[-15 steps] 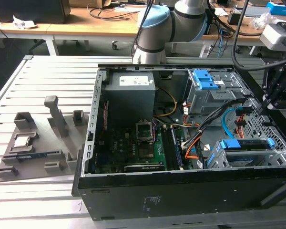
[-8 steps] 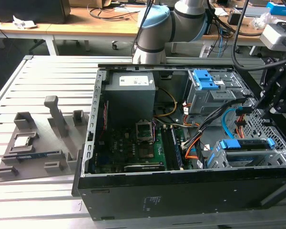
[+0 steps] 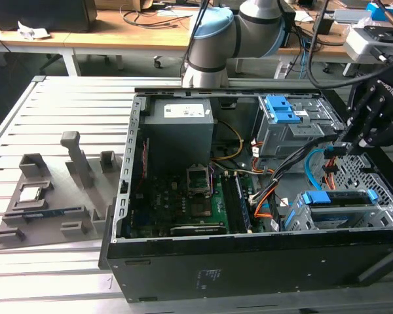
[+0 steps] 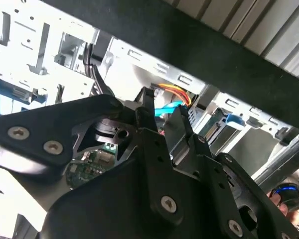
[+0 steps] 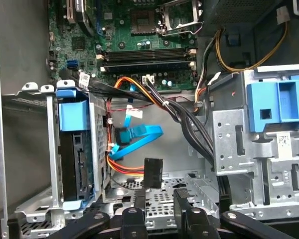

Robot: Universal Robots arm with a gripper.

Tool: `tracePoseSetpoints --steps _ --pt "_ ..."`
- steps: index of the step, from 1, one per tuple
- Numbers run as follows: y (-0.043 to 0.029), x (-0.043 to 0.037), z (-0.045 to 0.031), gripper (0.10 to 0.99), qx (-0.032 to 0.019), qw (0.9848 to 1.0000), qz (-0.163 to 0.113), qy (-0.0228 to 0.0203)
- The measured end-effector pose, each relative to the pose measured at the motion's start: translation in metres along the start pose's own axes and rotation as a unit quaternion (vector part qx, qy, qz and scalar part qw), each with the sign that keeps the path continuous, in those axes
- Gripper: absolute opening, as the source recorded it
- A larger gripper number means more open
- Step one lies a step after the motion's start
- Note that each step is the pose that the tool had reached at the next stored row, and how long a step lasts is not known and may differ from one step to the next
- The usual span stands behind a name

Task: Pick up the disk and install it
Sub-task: 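Insert the first disk wire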

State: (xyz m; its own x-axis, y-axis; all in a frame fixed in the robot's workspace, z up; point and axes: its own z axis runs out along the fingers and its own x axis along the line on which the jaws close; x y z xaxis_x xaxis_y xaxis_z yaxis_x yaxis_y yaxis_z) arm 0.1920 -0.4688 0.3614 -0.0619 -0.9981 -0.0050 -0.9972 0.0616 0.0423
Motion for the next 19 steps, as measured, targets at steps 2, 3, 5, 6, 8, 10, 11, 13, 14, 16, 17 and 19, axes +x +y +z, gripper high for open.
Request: tracePoseSetpoints --steps 2,3,5,6,8,10,11,13,14,16,17,19 --pt "0.0056 0.0004 0.0013 0.361 0.0003 1.0 0.0 0.0049" --pt "0.0075 0.0005 0.0019 0.361 0.0005 1.0 0.0 0.0071" --pt "0.0107 0.0007 0.003 0.361 0.0007 0.9999 0.0 0.0123" --pt "0.0118 0.0008 0.0034 0.361 0.0009 0.9999 0.001 0.0146" --pt "0.0162 0.0011 0.0058 0.361 0.0012 0.9998 0.001 0.0192" --pt "0.02 0.0013 0.0099 0.361 0.0015 0.9997 0.001 0.0251" --pt "0.0201 0.0013 0.0102 0.361 0.0017 0.9996 0.001 0.0267" --pt "0.0201 0.0014 0.0101 0.361 0.0017 0.9996 0.001 0.0273" --pt "0.0201 0.0013 0.0101 0.361 0.0017 0.9996 0.001 0.0275" --pt "0.0201 0.0013 0.0102 0.227 0.0017 0.9996 0.001 0.028" --pt "0.0201 0.0013 0.0101 0.227 0.0017 0.9996 0.001 0.0282" --pt "0.0201 0.0014 0.0101 0.196 0.0018 0.9996 0.001 0.0287"
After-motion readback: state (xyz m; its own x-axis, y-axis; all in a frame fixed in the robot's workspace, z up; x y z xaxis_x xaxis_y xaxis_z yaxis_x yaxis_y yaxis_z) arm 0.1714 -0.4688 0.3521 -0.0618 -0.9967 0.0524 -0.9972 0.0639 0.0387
